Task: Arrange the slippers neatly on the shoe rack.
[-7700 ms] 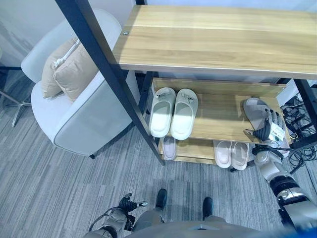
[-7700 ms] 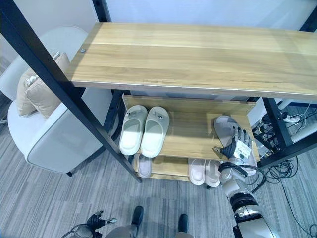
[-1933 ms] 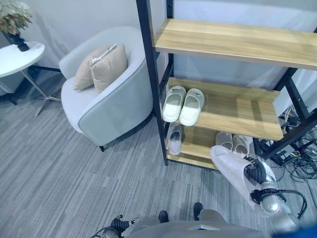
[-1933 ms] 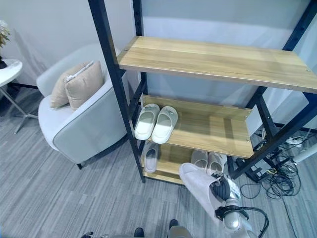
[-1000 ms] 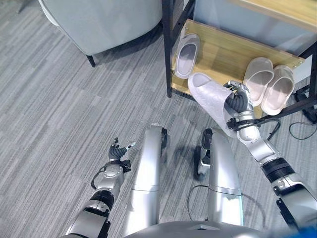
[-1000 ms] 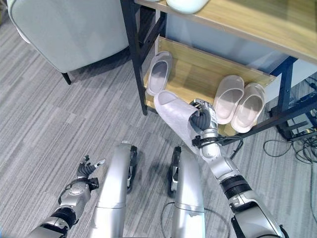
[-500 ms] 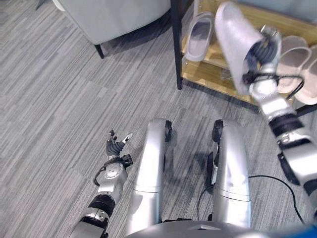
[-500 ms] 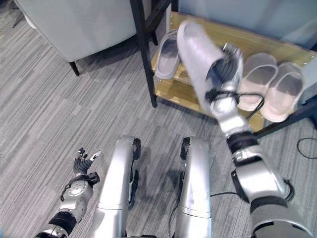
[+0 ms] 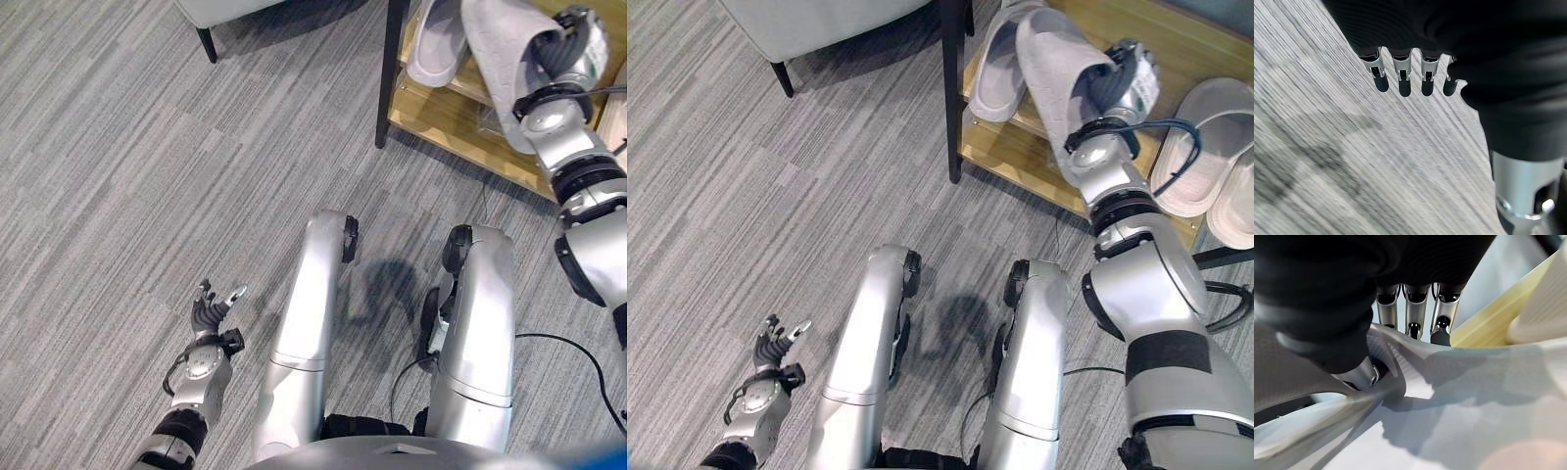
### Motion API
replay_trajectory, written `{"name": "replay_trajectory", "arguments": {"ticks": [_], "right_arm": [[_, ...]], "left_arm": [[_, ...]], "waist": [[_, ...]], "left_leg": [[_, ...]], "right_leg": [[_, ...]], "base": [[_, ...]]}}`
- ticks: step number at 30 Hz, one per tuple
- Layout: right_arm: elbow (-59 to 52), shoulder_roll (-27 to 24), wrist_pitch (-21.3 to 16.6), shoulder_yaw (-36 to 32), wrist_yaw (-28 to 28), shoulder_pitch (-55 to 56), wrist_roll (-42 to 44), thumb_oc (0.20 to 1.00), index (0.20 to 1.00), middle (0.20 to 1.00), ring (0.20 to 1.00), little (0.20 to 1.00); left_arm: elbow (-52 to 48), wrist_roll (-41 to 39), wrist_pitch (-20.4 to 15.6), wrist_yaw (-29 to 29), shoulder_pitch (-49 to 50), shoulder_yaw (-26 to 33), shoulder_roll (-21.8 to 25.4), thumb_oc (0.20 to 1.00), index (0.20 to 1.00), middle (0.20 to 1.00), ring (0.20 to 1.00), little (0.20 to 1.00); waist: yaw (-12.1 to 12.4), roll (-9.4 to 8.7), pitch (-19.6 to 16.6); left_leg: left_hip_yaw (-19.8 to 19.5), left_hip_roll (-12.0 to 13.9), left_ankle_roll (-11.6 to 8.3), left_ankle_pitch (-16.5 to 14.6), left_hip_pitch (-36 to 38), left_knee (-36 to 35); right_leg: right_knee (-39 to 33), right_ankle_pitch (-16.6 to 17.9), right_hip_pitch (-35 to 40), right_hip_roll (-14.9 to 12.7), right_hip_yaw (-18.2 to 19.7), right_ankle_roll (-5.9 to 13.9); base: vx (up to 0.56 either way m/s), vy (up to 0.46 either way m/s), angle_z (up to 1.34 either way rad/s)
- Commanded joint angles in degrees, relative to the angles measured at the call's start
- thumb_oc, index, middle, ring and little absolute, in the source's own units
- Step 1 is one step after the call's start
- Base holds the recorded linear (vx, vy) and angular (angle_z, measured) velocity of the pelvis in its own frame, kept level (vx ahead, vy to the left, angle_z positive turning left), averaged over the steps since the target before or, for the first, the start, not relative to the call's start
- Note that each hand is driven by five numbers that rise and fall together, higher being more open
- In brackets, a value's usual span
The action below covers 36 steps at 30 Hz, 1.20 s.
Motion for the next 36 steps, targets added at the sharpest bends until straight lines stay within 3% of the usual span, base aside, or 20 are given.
{"name": "replay_trajectory", "arguments": {"ticks": [1,11,12,22,36], "right_arm": [[-1.5,-2.6,-4.3,-1.6,-2.5,-3.8,8.0,0.2,0.2,0.2,0.2,0.2],[3.0,-5.8,-4.8,-1.6,-0.9,-7.2,14.4,0.216,0.216,0.216,0.216,0.216],[3.3,-5.8,-4.3,-0.7,0.1,-8.1,14.9,1.0,1.0,1.0,1.0,1.0],[6.5,-3.1,-4.5,-1.2,1.8,-9.5,19.2,1.0,1.0,1.0,1.0,1.0],[10.7,-1.7,0.1,-2.4,4.9,-4.1,12.5,1.0,1.0,1.0,1.0,1.0]], "left_arm": [[-2.1,-2.3,-2.6,-0.4,1.9,-0.4,1.4,1.0,1.0,1.0,1.0,1.0],[-2.4,-2.2,-2.8,-2.3,3.6,-0.3,2.5,1.0,1.0,1.0,1.0,1.0],[-2.1,-2.6,-3.1,-2.5,3.9,0.4,2.8,1.0,1.0,1.0,1.0,1.0],[3.0,-4.2,-1.6,-4.7,4.4,-1.5,2.4,1.0,1.0,1.0,1.0,1.0],[7.2,-3.6,0.7,-6.9,3.8,-2.9,1.5,1.0,1.0,1.0,1.0,1.0]], "waist": [[2.3,0.48,-2.3],[3.8,1.27,-1.6],[4.2,1.09,-1.6],[4.3,0.81,-1.5],[3.2,1.15,-1.5]], "left_leg": [[-0.6,-1.4,3.62,-0.3,-1.7,1.7],[0.0,-2.0,3.06,0.9,-1.7,0.0],[-0.1,-1.9,3.0,0.9,-1.7,-0.5],[0.2,-1.4,2.91,1.0,-1.7,-0.4],[0.4,-1.2,2.22,0.9,-1.7,0.1]], "right_leg": [[0.7,4.5,0.9,0.6,3.7,-6.2],[-0.7,5.3,1.2,-0.3,3.7,-6.69],[-1.2,5.7,1.2,-0.4,3.6,-6.62],[-0.9,6.1,0.9,-0.3,3.7,-6.89],[0.6,6.0,0.9,0.3,4.4,-6.71]], "base": [[0.0,0.0,0.0],[0.0,-0.011,0.05],[0.0,0.0,0.0],[0.0,0.0,0.0],[-0.01,0.006,-0.01]]}}
